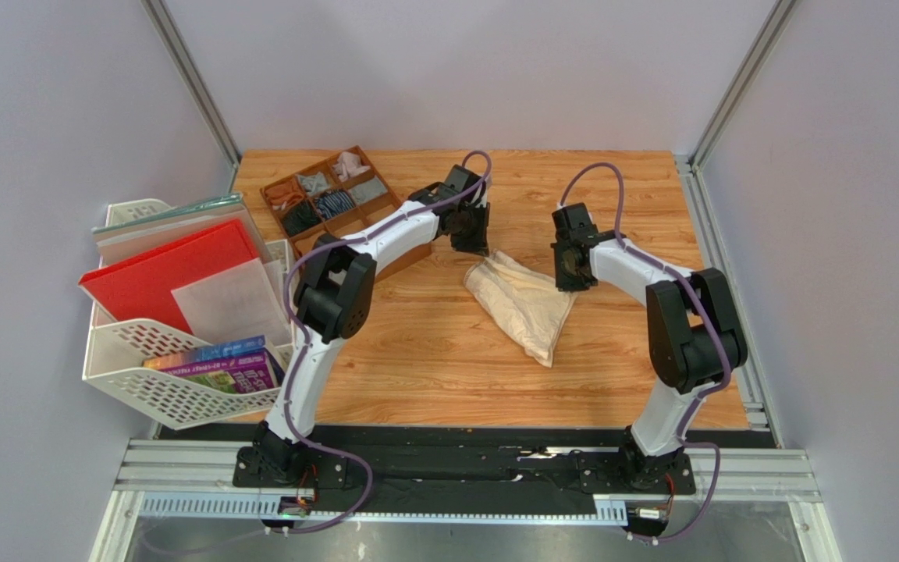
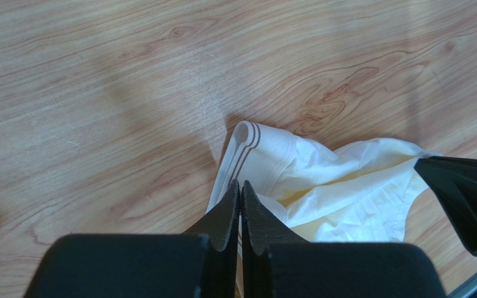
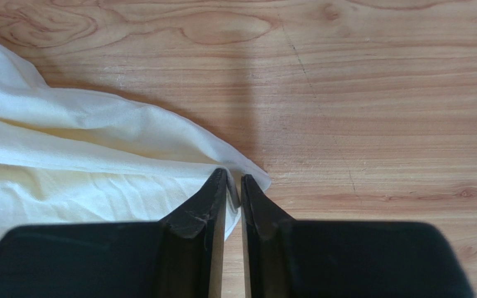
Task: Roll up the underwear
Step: Fold the underwear at the center of the board, then adjust the underwear at the center of the board.
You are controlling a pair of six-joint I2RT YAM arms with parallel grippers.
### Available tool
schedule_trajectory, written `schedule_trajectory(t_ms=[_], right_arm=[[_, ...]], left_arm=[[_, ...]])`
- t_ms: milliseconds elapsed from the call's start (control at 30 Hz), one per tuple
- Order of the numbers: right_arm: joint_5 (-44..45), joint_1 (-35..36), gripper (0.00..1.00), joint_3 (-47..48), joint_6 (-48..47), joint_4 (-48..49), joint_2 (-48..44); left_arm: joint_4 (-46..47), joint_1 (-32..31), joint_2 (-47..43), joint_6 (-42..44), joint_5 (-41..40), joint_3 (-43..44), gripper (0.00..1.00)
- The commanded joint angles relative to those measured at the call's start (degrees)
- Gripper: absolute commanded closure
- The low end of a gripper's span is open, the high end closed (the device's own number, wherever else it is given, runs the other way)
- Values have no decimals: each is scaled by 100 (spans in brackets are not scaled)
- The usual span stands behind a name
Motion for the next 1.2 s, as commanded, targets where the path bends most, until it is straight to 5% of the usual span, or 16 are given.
schedule_trajectory(t_ms=[0, 200, 333, 700, 1167], right_arm=[[73, -32, 77, 203, -166, 174, -153], [-84, -49, 50, 71, -394, 236, -505], [-453, -216, 45, 106, -535, 324, -444], [-2141, -788, 46, -35, -641, 605, -145], [-2529, -1034, 52, -246, -624, 508, 137]], left_arm=[[-76, -19, 54, 172, -85, 245, 100], [-59, -19, 54, 164, -76, 245, 100], [-59, -11, 46, 164, -59, 254, 100], [-94, -11, 98, 199, -41, 359, 100], [-76, -2, 195, 313, -15, 465, 100]])
